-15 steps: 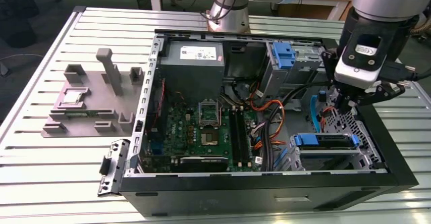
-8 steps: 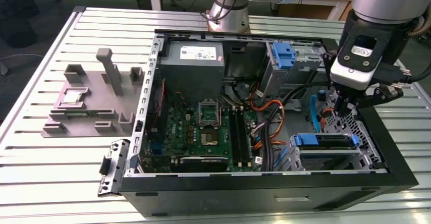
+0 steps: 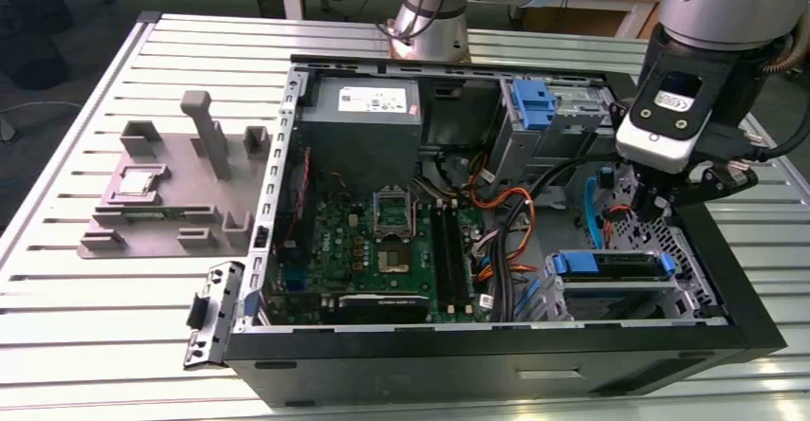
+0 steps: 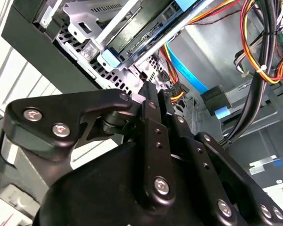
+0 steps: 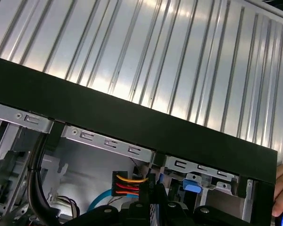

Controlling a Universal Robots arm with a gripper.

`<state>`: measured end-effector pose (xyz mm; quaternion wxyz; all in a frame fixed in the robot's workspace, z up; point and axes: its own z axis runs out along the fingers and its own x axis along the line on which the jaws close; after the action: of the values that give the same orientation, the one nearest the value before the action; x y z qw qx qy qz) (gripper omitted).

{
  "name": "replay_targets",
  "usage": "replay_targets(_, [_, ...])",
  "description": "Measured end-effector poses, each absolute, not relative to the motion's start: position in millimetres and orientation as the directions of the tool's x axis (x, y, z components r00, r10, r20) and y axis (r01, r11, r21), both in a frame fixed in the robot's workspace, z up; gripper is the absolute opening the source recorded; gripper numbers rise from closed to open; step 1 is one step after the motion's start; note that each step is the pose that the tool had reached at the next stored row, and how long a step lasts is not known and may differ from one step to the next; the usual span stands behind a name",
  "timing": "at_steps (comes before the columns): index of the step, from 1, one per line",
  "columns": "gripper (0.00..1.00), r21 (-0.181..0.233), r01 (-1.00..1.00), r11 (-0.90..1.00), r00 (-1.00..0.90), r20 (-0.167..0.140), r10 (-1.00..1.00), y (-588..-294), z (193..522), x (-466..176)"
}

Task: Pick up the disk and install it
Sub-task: 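Insert the first disk wire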

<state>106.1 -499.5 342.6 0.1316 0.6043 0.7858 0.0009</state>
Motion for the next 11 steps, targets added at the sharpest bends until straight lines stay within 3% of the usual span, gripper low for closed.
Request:
replay_targets(3, [0.17, 0.165, 0.953, 0.253, -0.220, -0.197, 0.956, -499.6, 342.3, 106.0])
replay_targets(8, [0.17, 0.189, 0.953, 0.236, -0.218, -0.111, 0.970, -499.6, 342.3, 104.5])
replay_targets(11, [0.17, 0.194, 0.953, 0.232, -0.217, -0.094, 0.972, -501.5, 342.3, 104.2])
